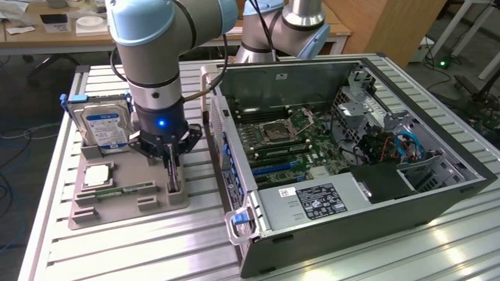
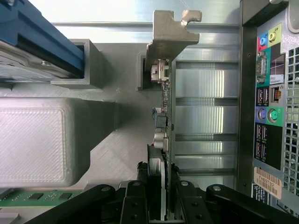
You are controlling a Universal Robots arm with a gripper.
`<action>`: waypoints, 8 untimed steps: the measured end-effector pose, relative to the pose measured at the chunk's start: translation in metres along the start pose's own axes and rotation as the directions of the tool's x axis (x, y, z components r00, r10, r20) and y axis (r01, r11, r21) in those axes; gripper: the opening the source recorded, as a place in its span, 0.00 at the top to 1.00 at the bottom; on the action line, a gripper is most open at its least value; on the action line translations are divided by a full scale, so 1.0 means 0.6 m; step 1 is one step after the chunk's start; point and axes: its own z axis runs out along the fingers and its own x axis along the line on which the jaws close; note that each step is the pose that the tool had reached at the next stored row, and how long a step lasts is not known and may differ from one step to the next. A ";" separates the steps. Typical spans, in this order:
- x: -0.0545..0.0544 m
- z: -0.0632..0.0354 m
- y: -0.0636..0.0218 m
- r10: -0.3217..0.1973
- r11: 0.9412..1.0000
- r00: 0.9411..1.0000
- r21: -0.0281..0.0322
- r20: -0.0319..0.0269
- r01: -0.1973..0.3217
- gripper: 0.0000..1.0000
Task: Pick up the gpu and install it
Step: 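Pick up the gpu and move the gpu toward the slot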
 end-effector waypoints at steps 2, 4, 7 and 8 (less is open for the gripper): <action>0.000 -0.001 0.000 0.000 1.000 1.000 0.000 0.000 0.000 0.73; 0.000 -0.005 0.000 0.000 1.000 1.000 0.000 0.000 0.000 0.73; 0.000 -0.008 0.000 0.000 1.000 1.000 0.000 0.000 0.000 0.73; 0.000 -0.010 0.000 0.000 1.000 1.000 0.000 0.000 0.000 0.73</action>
